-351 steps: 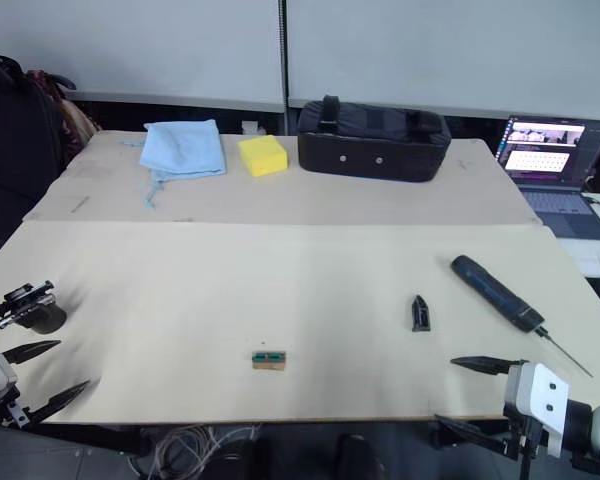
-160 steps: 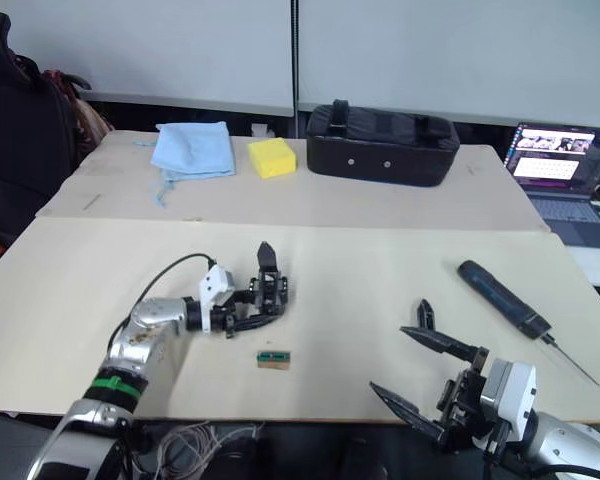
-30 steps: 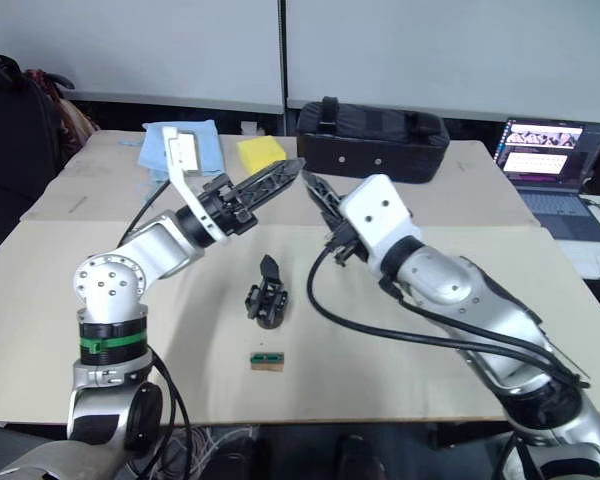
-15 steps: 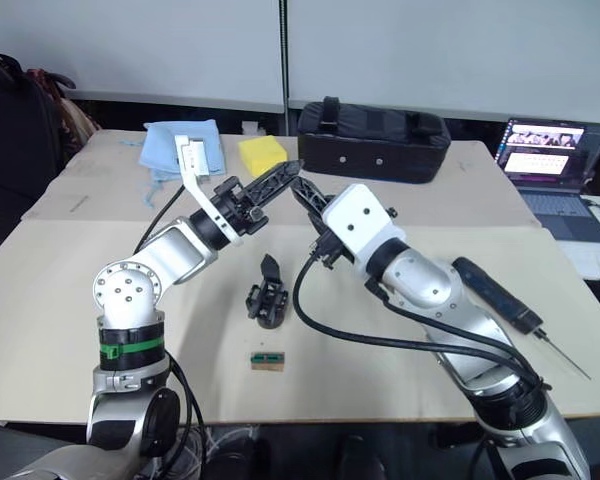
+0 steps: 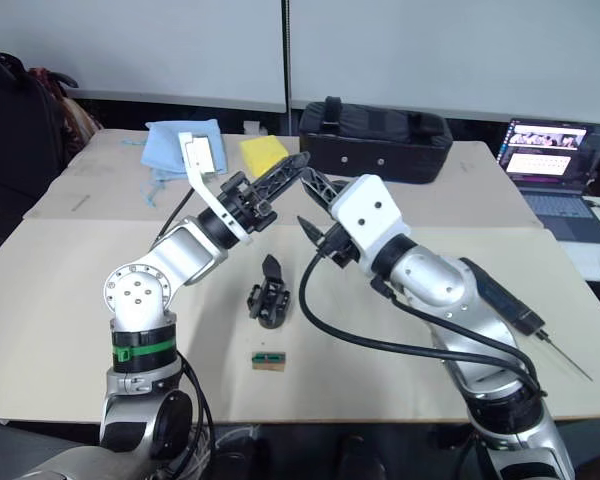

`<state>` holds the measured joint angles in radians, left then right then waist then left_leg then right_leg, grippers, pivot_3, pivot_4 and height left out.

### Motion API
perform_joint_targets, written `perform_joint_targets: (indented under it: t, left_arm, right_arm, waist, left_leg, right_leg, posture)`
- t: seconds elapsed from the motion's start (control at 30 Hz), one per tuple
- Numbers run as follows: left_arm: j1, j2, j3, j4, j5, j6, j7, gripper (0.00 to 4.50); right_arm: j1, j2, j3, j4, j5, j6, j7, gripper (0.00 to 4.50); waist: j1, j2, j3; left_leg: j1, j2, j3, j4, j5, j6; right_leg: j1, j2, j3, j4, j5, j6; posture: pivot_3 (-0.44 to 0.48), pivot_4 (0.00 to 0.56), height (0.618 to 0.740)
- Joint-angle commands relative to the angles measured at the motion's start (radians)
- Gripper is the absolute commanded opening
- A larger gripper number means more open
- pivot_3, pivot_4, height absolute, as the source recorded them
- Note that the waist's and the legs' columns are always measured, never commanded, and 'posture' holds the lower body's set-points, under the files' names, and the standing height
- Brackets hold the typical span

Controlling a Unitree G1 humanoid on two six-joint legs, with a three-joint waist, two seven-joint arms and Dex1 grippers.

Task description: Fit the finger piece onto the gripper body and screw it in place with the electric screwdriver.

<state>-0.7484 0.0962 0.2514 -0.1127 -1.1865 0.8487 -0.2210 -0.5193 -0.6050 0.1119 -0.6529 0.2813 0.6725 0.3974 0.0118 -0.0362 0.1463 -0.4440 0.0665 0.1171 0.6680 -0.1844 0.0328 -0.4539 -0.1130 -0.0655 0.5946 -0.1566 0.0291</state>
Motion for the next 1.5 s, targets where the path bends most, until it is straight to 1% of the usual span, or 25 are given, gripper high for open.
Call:
perform_joint_targets:
  t: [0.03, 0.17, 0.27, 0.37, 0.43, 0.5, 0.57, 0.67, 0.8, 0.9, 1.03, 1.1, 1.2, 1.37, 1.47, 1.5]
  left_arm:
    - [-0.031, 0.072, 0.046, 0.057, -0.02, -0.013, -0.101, 0.0]
    - [-0.036, 0.236, -0.003, 0.121, 0.041, 0.024, -0.345, 0.0]
    - [-0.054, 0.365, -0.077, 0.159, 0.106, 0.043, -0.557, 0.0]
    - [-0.085, 0.451, -0.144, 0.174, 0.13, 0.093, -0.721, 0.0]
    - [-0.099, 0.484, -0.191, 0.168, 0.156, 0.112, -0.802, 0.0]
    - [-0.103, 0.51, -0.249, 0.141, 0.175, 0.138, -0.873, 0.0]
    - [-0.1, 0.513, -0.284, 0.116, 0.187, 0.15, -0.911, 0.0]
    - [-0.096, 0.494, -0.309, 0.087, 0.198, 0.159, -0.93, 0.0]
    - [-0.077, 0.495, -0.33, 0.05, 0.226, 0.154, -0.955, 0.0]
    - [-0.06, 0.501, -0.322, 0.036, 0.231, 0.158, -0.959, 0.0]
    - [-0.053, 0.494, -0.313, 0.031, 0.24, 0.16, -0.949, 0.0]
    - [-0.053, 0.492, -0.308, 0.032, 0.237, 0.161, -0.946, 0.0]
    - [-0.051, 0.48, -0.297, 0.031, 0.234, 0.155, -0.931, 0.0]
    - [-0.051, 0.469, -0.288, 0.02, 0.231, 0.161, -0.915, 0.0]
    - [-0.044, 0.484, -0.292, 0.009, 0.234, 0.17, -0.928, 0.0]
    - [-0.04, 0.492, -0.297, 0.004, 0.239, 0.167, -0.937, 0.0]
  right_arm:
    - [0.055, -0.049, -0.146, -0.039, 0.1, -0.007, 0.108, 4.49]
    - [0.082, -0.115, -0.291, -0.003, 0.292, 0.075, 0.239, 4.49]
    - [0.025, -0.155, -0.364, 0.057, 0.546, 0.276, 0.285, 4.49]
    - [-0.072, -0.183, -0.369, 0.134, 0.757, 0.463, 0.283, 4.49]
    - [-0.119, -0.217, -0.336, 0.174, 0.854, 0.59, 0.284, 4.49]
    - [-0.163, -0.219, -0.277, 0.206, 0.913, 0.69, 0.265, 4.49]
    - [-0.21, -0.174, -0.242, 0.243, 0.964, 0.753, 0.208, 4.49]
    - [-0.263, -0.082, -0.222, 0.29, 1.035, 0.797, 0.104, 4.49]
    - [-0.279, -0.012, -0.202, 0.287, 1.105, 0.806, 0.014, 4.49]
    - [-0.274, 0.01, -0.193, 0.286, 1.15, 0.8, -0.052, 4.49]
    - [-0.266, 0.004, -0.179, 0.327, 1.253, 0.782, -0.147, 4.49]
    - [-0.269, -0.011, -0.166, 0.325, 1.266, 0.782, -0.161, 4.49]
    - [-0.266, -0.029, -0.143, 0.338, 1.321, 0.772, -0.203, 3.76]
    - [-0.263, -0.041, -0.109, 0.334, 1.354, 0.744, -0.242, 1.96]
    - [-0.261, -0.035, -0.109, 0.342, 1.354, 0.707, -0.27, 0.94]
    - [-0.261, -0.038, -0.108, 0.342, 1.354, 0.702, -0.27, 0.69]
  waist:
    - [0.0, 0.0, 0.0]
    - [-0.002, 0.0, 0.0]
    - [-0.003, 0.0, 0.0]
    - [-0.002, 0.0, 0.001]
    - [0.001, 0.001, 0.001]
    - [0.001, 0.001, 0.001]
    - [0.0, 0.001, 0.001]
    - [0.0, 0.001, 0.001]
    - [-0.001, 0.001, 0.001]
    - [-0.001, 0.001, 0.001]
    - [0.0, 0.001, 0.001]
    - [0.0, 0.001, 0.001]
    - [-0.001, 0.001, 0.001]
    - [-0.001, 0.001, 0.001]
    - [-0.001, 0.001, 0.001]
    - [-0.002, 0.001, 0.001]
  left_leg:
    - [0.0, 0.0, 0.0, 0.0, 0.0, 0.0]
    - [0.0, 0.0, 0.0, 0.0, 0.0, 0.0]
    - [0.0, 0.0, -0.001, 0.0, 0.0, 0.0]
    - [0.0, 0.001, -0.001, 0.0, 0.0, 0.0]
    - [0.0, 0.001, -0.001, 0.0, -0.001, -0.002]
    - [0.0, 0.001, -0.001, -0.001, -0.001, -0.002]
    - [-0.001, 0.001, -0.001, -0.001, -0.001, -0.002]
    - [-0.002, 0.001, -0.001, -0.001, -0.001, -0.001]
    - [-0.002, 0.001, -0.002, -0.001, -0.001, -0.001]
    - [-0.002, 0.001, -0.001, -0.001, -0.001, -0.001]
    - [-0.002, 0.001, -0.002, -0.001, -0.001, -0.001]
    - [-0.002, 0.001, -0.002, -0.001, -0.001, -0.001]
    - [-0.002, 0.001, -0.002, -0.001, -0.001, -0.001]
    - [-0.002, 0.001, -0.002, -0.001, 0.0, -0.001]
    - [-0.002, 0.001, -0.002, -0.001, -0.001, -0.001]
    - [-0.002, 0.001, -0.002, -0.001, -0.001, -0.001]
  right_leg:
    - [0.0, 0.0, 0.0, 0.0, 0.0, 0.0]
    - [-0.001, 0.0, 0.0, 0.0, 0.0, 0.0]
    - [-0.001, 0.0, -0.001, 0.0, 0.0, 0.0]
    - [-0.001, 0.0, 0.0, 0.0, 0.001, -0.002]
    - [-0.002, 0.0, -0.001, 0.0, 0.0, -0.002]
    - [-0.002, -0.001, -0.001, 0.0, 0.0, -0.002]
    - [-0.002, -0.001, -0.001, -0.001, 0.0, -0.003]
    - [-0.003, -0.001, 0.0, 0.0, 0.0, -0.003]
    - [-0.003, 0.0, -0.001, 0.0, 0.0, -0.003]
    - [-0.003, 0.0, -0.001, 0.0, 0.0, -0.003]
    - [-0.003, 0.0, -0.001, 0.0, 0.0, -0.002]
    - [-0.003, 0.0, -0.001, 0.0, 0.0, -0.002]
    - [-0.003, 0.0, -0.001, 0.0, 0.0, -0.002]
    - [-0.003, 0.0, -0.001, 0.0, 0.0, -0.002]
    - [-0.003, 0.0, -0.001, 0.0, 0.0, -0.002]
    - [-0.003, 0.0, -0.001, 0.0, 0.0, -0.002]
  posture:
    - [0.0, 0.15, 0.74]
    - [0.0, 0.15, 0.74]
    - [0.0, 0.15, 0.74]
    - [0.0, 0.15, 0.74]
    - [0.0, 0.15, 0.74]
    - [0.0, 0.15, 0.74]
    - [0.0, 0.15, 0.74]
    - [0.0, 0.15, 0.74]
    - [0.0, 0.15, 0.74]
    - [0.0, 0.15, 0.74]
    - [0.0, 0.15, 0.74]
    - [0.0, 0.15, 0.74]
    - [0.0, 0.15, 0.74]
    - [0.0, 0.15, 0.74]
    - [0.0, 0.15, 0.74]
    - [0.0, 0.15, 0.74]
